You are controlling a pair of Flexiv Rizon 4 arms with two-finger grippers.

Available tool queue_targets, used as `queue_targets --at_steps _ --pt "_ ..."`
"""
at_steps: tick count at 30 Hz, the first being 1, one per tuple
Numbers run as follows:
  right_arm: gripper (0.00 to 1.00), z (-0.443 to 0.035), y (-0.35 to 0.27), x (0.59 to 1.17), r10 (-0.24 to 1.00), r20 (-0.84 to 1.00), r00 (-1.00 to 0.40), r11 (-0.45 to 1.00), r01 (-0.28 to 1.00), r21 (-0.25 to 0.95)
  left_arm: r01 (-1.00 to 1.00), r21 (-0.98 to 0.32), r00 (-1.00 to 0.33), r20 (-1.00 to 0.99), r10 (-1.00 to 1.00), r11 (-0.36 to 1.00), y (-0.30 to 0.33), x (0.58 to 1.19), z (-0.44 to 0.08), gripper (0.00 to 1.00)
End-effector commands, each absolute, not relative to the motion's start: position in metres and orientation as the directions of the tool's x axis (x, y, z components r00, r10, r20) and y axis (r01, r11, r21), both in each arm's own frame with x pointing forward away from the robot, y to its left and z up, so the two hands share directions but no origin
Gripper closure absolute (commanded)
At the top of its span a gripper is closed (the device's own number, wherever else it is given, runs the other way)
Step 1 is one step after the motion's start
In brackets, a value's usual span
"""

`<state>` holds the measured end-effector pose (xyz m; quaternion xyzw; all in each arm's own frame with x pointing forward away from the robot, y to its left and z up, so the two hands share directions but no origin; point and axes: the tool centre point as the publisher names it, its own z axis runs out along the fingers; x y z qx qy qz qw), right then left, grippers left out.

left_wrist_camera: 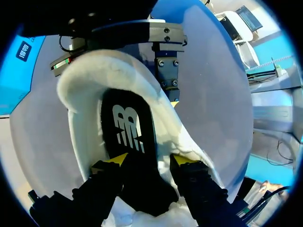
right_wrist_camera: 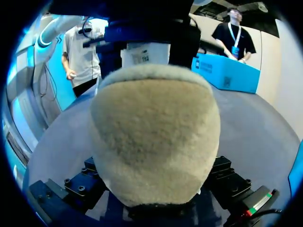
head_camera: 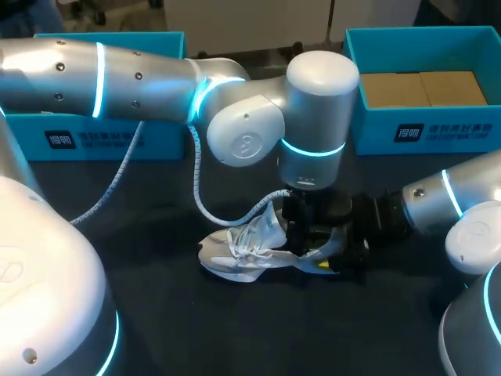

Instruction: Take the shoe out of the shoebox, open the shoe tongue, remove and reinsert the insole, then place the shoe into the shoebox

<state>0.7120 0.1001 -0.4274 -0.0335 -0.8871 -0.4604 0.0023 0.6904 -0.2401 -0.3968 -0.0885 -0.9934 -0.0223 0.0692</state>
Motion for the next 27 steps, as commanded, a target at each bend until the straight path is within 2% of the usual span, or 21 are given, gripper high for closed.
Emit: queue_targets --at_steps 1,6,8,9,10,11,12,27 --pt "1.0 -0.426 0.102 0.712 0.06 0.035 -0.998 0.584 0.064 0.809 0.181 0.029 -0.977 0.123 0.176 0.983 -0.247 0.689 -0.42 0.56" --pt "1.0 -0.426 0.102 0.712 0.06 0.035 -0.998 0.584 0.064 0.809 0.194 0.014 -0.979 0.066 0.193 0.981 -0.247 0.69 -0.429 0.56" --pt "1.0 -0.426 0.102 0.712 0.06 0.035 -0.998 0.584 0.064 0.809 0.198 0.003 -0.978 0.062 0.197 0.98 -0.246 0.69 -0.431 0.6" --pt "1.0 -0.426 0.102 0.712 0.06 0.035 -0.998 0.584 0.064 0.809 0.198 0.005 -0.979 0.057 0.198 0.98 -0.245 0.691 -0.433 0.67" --pt "1.0 -0.426 0.102 0.712 0.06 0.035 -0.998 0.584 0.064 0.809 0.197 0.006 -0.979 0.056 0.197 0.98 -0.245 0.692 -0.434 0.82" --pt "1.0 -0.426 0.102 0.712 0.06 0.035 -0.998 0.584 0.064 0.809 0.196 0.006 -0.979 0.054 0.196 0.98 -0.245 0.692 -0.434 0.86" --pt "1.0 -0.426 0.102 0.712 0.06 0.035 -0.998 0.584 0.064 0.809 0.198 0.01 -0.979 0.041 0.197 0.98 -0.244 0.693 -0.432 1.0" --pt "1.0 -0.426 0.102 0.712 0.06 0.035 -0.998 0.584 0.064 0.809 0.17 -0.045 -0.984 0.045 0.172 0.984 -0.234 0.7 -0.39 1.0"
